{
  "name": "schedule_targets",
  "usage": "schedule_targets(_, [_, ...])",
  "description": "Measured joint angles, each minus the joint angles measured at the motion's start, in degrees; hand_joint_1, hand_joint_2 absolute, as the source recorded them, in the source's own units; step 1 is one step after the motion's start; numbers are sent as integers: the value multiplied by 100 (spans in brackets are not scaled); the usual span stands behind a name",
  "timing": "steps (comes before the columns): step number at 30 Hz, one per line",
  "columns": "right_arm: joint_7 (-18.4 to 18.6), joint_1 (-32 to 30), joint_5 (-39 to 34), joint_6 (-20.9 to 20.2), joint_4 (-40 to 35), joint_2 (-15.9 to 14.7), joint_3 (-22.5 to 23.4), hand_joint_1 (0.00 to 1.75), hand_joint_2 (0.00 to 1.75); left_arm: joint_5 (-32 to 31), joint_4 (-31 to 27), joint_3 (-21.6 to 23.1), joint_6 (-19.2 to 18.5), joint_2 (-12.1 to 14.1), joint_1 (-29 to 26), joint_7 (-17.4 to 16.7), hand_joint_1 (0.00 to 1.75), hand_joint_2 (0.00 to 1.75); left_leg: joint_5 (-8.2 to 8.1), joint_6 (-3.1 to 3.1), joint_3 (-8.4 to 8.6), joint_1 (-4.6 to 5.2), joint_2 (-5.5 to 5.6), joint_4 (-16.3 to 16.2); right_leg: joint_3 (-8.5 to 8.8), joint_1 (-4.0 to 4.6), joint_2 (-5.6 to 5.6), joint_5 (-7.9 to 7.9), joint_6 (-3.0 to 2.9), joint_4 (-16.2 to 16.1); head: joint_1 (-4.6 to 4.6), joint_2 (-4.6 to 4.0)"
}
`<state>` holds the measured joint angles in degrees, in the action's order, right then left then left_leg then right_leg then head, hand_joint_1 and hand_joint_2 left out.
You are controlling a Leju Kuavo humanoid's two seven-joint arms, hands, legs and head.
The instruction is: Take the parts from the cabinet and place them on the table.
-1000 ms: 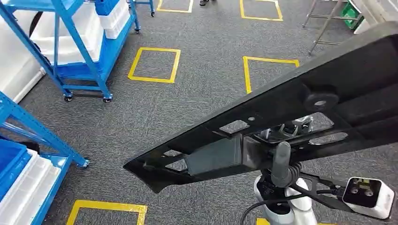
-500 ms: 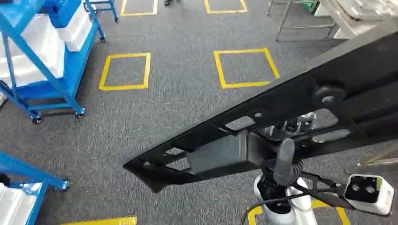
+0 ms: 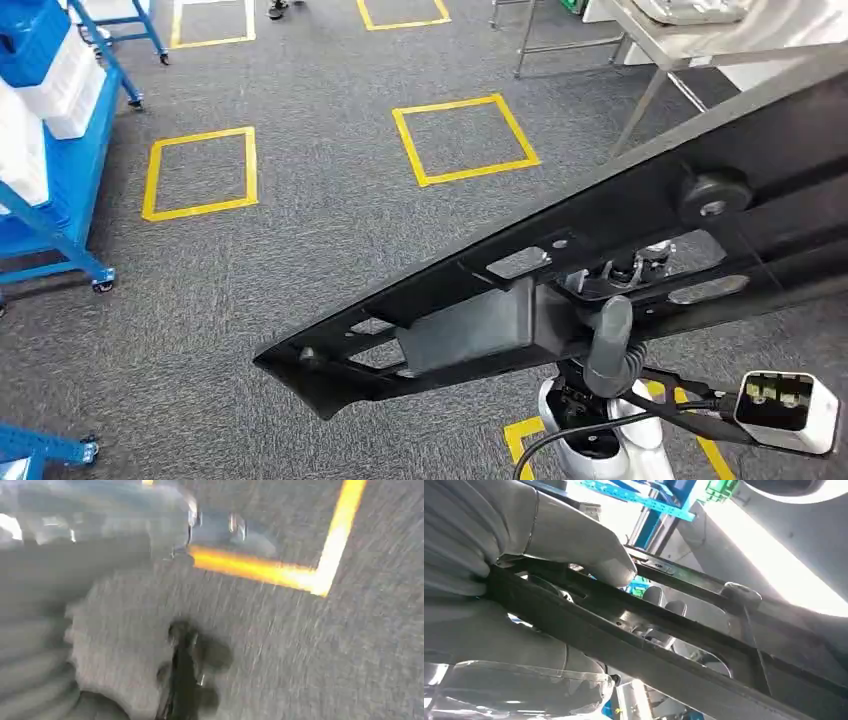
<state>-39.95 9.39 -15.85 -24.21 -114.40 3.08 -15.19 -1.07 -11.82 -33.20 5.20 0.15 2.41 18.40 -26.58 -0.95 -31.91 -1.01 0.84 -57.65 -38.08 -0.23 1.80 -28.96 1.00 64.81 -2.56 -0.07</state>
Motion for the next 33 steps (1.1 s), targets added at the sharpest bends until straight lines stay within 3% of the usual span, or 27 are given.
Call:
schedule_targets(1, [0, -17, -7, -66, 7, 0, 0, 175, 175, -24, 0, -2, 0, 18, -14, 11, 0, 175, -9, -11, 0, 17, -87, -2, -280, -21, -76, -247, 25, 552, -2, 0])
schedule_targets(2, [0, -38, -7, -118, 17, 0, 0, 175, 175, -24, 0, -4, 4, 22, -23, 15, 0, 175, -16, -21, 1, 26, -153, -2, -462, -35, -100, -364, 38, 896, 0, 0])
schedule_targets(3, [2, -67, -7, -186, 37, 2, 2, 175, 175, -31, 0, -9, 35, 33, -25, 15, 0, 175, -28, -18, 2, 32, -235, -5, -596, -52, -112, -381, 52, 1128, 0, 0])
schedule_targets(5, [0, -94, 13, -234, 63, 19, 26, 175, 175, -61, 0, -20, 107, 44, -20, -19, 0, 175, -56, -4, 27, 36, -363, -6, -418, -62, -147, -77, 53, 758, -2, 0])
schedule_targets(6, [0, -90, 48, -241, 72, 46, 44, 175, 175, -96, 0, -28, 166, 64, -11, -66, 0, 175, -81, 18, 63, 37, -440, -6, -93, -55, -229, 221, 32, 146, 0, 0])
schedule_targets(7, [0, -90, 72, -232, 72, 85, 68, 175, 175, -107, 0, -35, 205, 75, -8, -111, 0, 175, -103, 41, 98, 38, -491, -5, 190, -43, -373, 413, 1, -357, 0, 0])
schedule_targets(8, [0, -84, 87, -230, 72, 114, 87, 175, 175, -120, 0, -42, 225, 90, -11, -138, 0, 175, -128, 74, 121, 56, -545, -1, 310, 35, -608, 304, -45, -585, 0, 0])
schedule_targets(12, [0, -96, 111, -230, 66, 212, 122, 175, 175, -127, 0, -96, 295, 140, 15, -210, 0, 175, -185, 206, 201, 56, -751, 21, 298, 90, -339, 337, -166, -639, -2, 0])
schedule_targets(13, [0, -102, 124, -245, 33, 249, 122, 175, 175, -109, -11, -105, 295, 158, 30, -210, 0, 175, -235, 236, 199, 33, -751, 6, 355, 9, -276, 372, -215, -698, -2, 2])
schedule_targets(14, [-2, -97, 129, -265, 15, 278, 127, 175, 175, -96, -13, -116, 277, 162, 37, -194, 0, 175, -336, 259, 172, 16, -459, -148, 380, 21, -233, 374, -232, -727, -2, 0])
schedule_targets(15, [0, -96, 129, -269, 13, 321, 127, 175, 175, -90, -13, -133, 249, 164, 28, -170, 0, 175, -535, 256, 14, 8, -289, -495, 387, 22, -199, 370, -270, -724, -2, 0])
schedule_targets(17, [0, -123, 127, -278, 17, 367, 127, 175, 175, -72, -13, -160, 218, 171, -3, -136, 0, 175, -921, 281, -470, 3, -165, -1435, 393, 29, -61, 361, -297, -723, -2, 0])
schedule_targets(18, [0, -128, 131, -276, 22, 369, 127, 175, 175, -61, -13, -177, 194, 175, -22, -116, 0, 175, -967, 290, -646, 1, -147, -1729, 394, 36, 20, 359, -301, -716, -2, 0])
schedule_targets(19, [0, -133, 133, -274, 35, 369, 127, 175, 175, -61, -13, -201, 177, 175, -33, -101, 0, 175, -865, 292, -690, -3, -146, -1735, 402, 37, 107, 358, -300, -711, -2, 0])
schedule_targets(20, [0, -134, 133, -272, 46, 380, 127, 175, 175, -61, -13, -221, 168, 173, -31, -88, 0, 175, -653, 289, -618, -7, -144, -1496, 409, 35, 185, 354, -293, -702, -2, 0])
schedule_targets(22, [0, -128, 133, -269, 68, 400, 127, 175, 175, -63, -13, -249, 164, 177, -10, -61, 0, 175, -113, 283, -252, -25, -50, -597, 423, 19, 334, 328, -255, -662, -2, 0])
schedule_targets(23, [0, -126, 133, -263, 79, 409, 127, 175, 175, -87, -13, -258, 160, 175, -14, -63, 0, 175, -19, 275, -102, -55, 242, -210, 401, 4, 390, 308, -223, -633, -2, 0])
schedule_targets(24, [2, -122, 136, -245, 87, 413, 127, 175, 175, -105, -13, -262, 146, 171, -20, -70, 0, 175, -83, 257, -42, -50, 304, -65, 357, 39, 464, 293, -189, -567, -2, 0])
schedule_targets(27, [0, -165, 171, -134, 98, 422, 127, 175, 175, -179, -13, -260, 181, 166, 23, -153, 0, 175, -65, 155, -47, 1, 171, -113, 316, -12, 614, 347, -68, -618, -2, 0])
schedule_targets(28, [0, -171, 188, -81, 101, 422, 127, 175, 175, -192, -13, -260, 183, 147, 30, -173, 0, 175, -29, 101, -34, -31, 107, -50, 303, -7, 625, 332, -36, -601, -2, 0])
schedule_targets(29, [0, -174, 206, -44, 101, 422, 127, 175, 175, -199, -13, -260, 190, 140, 37, -181, 0, 175, -10, 67, -12, -27, 44, -26, 276, 8, 294, 259, -29, -505, -2, 0])
schedule_targets(30, [0, -160, 232, -29, 103, 420, 127, 175, 175, -199, -13, -260, 192, 140, 27, -186, 0, 175, -13, 22, -8, -16, -14, -13, 145, 15, 37, 77, -6, -228, -2, 0])
schedule_targets(32, [0, -175, 234, -9, 118, 420, 125, 175, 175, -199, -13, -260, 181, 138, -14, -192, 0, 175, -23, 2, -9, 11, -166, -15, -314, -15, -101, -334, 29, 690, 0, 0])
schedule_targets(33, [0, -180, 232, 6, 136, 417, 122, 175, 175, -203, -13, -260, 164, 138, -22, -190, 0, 175, -33, -6, -13, 15, -246, -17, -486, -21, -113, -420, 40, 1013, -2, 0])
